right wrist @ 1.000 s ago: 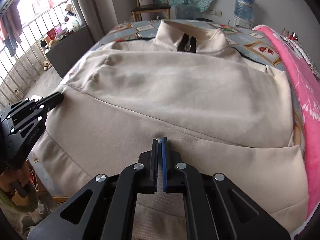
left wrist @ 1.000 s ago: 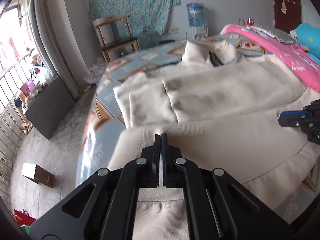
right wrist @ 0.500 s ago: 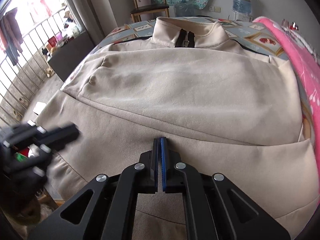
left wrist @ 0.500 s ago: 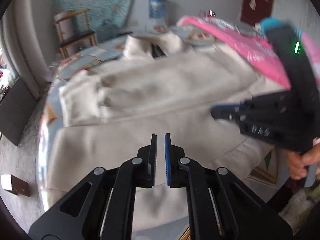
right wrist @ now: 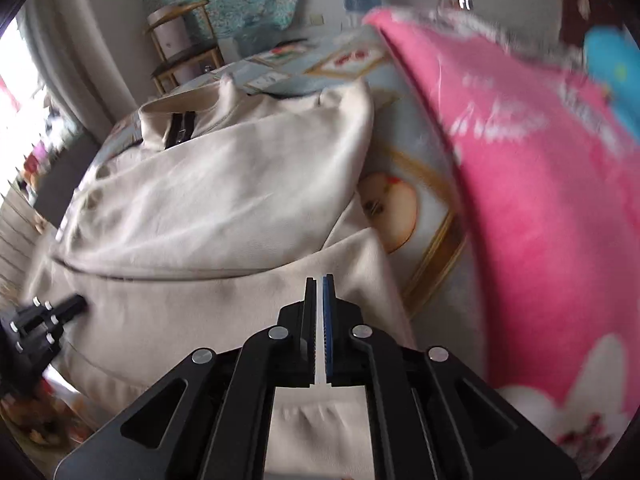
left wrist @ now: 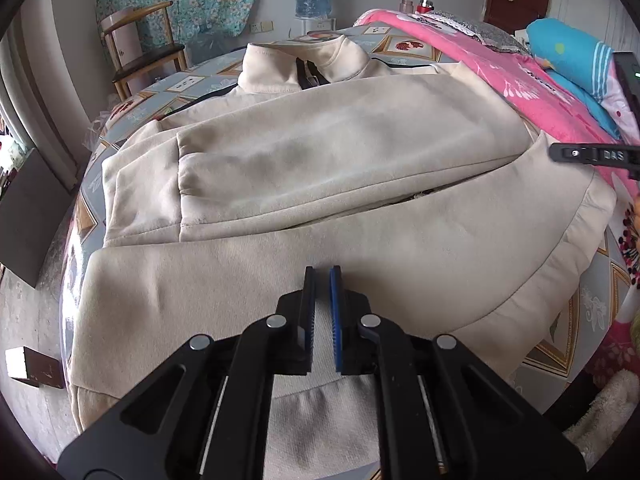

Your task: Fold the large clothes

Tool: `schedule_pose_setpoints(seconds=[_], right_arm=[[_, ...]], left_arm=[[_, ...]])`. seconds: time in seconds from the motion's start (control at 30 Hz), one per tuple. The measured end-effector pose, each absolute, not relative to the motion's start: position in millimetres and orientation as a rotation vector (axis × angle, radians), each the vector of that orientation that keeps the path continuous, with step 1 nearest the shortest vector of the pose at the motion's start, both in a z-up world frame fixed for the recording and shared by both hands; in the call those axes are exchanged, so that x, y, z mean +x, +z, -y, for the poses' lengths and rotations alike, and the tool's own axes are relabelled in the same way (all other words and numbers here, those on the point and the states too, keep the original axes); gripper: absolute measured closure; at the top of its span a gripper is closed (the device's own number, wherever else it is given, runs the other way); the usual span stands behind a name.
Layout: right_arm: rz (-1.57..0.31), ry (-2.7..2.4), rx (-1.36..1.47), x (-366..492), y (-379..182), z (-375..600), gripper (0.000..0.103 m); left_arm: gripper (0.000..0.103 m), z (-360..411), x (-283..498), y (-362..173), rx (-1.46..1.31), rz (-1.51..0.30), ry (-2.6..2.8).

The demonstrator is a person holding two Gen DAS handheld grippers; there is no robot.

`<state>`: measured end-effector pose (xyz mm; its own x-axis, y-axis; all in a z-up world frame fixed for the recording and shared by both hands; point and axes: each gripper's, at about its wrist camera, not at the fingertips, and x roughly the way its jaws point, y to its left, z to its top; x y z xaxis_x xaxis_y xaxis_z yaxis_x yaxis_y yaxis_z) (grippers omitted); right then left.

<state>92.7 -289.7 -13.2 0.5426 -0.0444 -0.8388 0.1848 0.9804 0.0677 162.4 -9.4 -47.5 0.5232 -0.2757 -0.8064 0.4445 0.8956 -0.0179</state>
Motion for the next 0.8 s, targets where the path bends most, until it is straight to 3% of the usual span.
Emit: schedule_pose_setpoints(seconds=[0.1,0.17,0.33,0.53,0.7,0.8], right_arm=[[-1.027,-0.012,0.088,78.2,-10.4,259.0,0.094],[-1.074,-0.037,-0.006,68.5,-23.2,248.0,0.084],[-1.099,-0.103,0.051,65.7,-28.2,264.1,0.084],[-1.033,0.242,0.035,66.5,0.4,176.6,0.082],[-1.103,0.266,-0.067,75.8,-41.1,136.4,0.081],[-1.122,0.268,0.008,79.9,-36.4,146.0,0.081]], left_arm=[[0.095,7.7,164.3,-46.4,0.189,-0.936,-0.447],[0.095,6.4,165.2,-46.0,0.186,-0.944,-0.461],[0.095,-1.8,176.2,-44.7,0.142,-1.000,-0.532],[0.099,-13.2,190.1,-46.8,0.045,-1.075,-0.579],[0.099,-21.3,192.3,-50.4,-0.040,-1.086,-0.594],[0.099,-26.1,191.7,-51.8,-0.075,-1.083,-0.613]])
